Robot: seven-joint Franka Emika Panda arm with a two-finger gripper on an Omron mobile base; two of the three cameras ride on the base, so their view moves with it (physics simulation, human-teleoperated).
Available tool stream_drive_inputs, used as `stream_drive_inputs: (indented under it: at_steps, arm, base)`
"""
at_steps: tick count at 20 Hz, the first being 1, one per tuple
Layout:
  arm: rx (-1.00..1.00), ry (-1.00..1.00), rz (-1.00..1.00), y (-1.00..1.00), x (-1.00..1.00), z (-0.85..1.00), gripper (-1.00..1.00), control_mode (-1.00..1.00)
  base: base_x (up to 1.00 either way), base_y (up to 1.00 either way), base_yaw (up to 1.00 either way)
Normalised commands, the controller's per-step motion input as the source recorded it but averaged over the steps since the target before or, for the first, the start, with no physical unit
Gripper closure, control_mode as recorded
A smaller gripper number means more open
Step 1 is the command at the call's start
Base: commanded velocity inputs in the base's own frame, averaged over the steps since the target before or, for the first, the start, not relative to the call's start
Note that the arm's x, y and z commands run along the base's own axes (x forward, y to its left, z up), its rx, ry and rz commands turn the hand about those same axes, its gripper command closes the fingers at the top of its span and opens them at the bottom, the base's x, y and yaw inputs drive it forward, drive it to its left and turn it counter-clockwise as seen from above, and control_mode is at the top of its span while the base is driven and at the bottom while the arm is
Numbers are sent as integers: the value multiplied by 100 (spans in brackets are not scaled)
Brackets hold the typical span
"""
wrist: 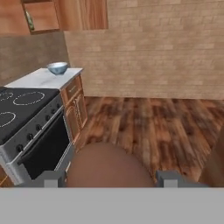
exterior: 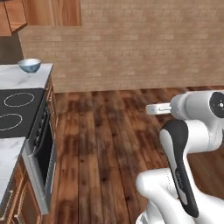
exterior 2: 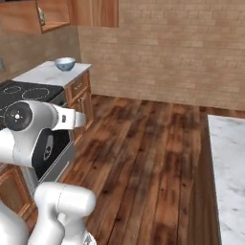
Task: Pick the egg and butter from the fridge and place them by the bowl for mixing.
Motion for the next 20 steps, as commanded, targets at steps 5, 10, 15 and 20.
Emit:
stream_drive_inputs:
  at_steps: [5, 10, 15, 20]
  arm:
    - [0, 0, 0, 0, 0, 0, 100, 100]
    - [0, 0, 0, 0, 0, 0, 100, 100]
    - [0, 0, 0, 0, 0, 0, 100, 100]
    - [0, 0, 0, 0, 0, 0, 100, 100]
  base:
    - [100, 0, -25]
    - [100, 1, -17]
    - [100, 5, 1]
    - [100, 3, 15]
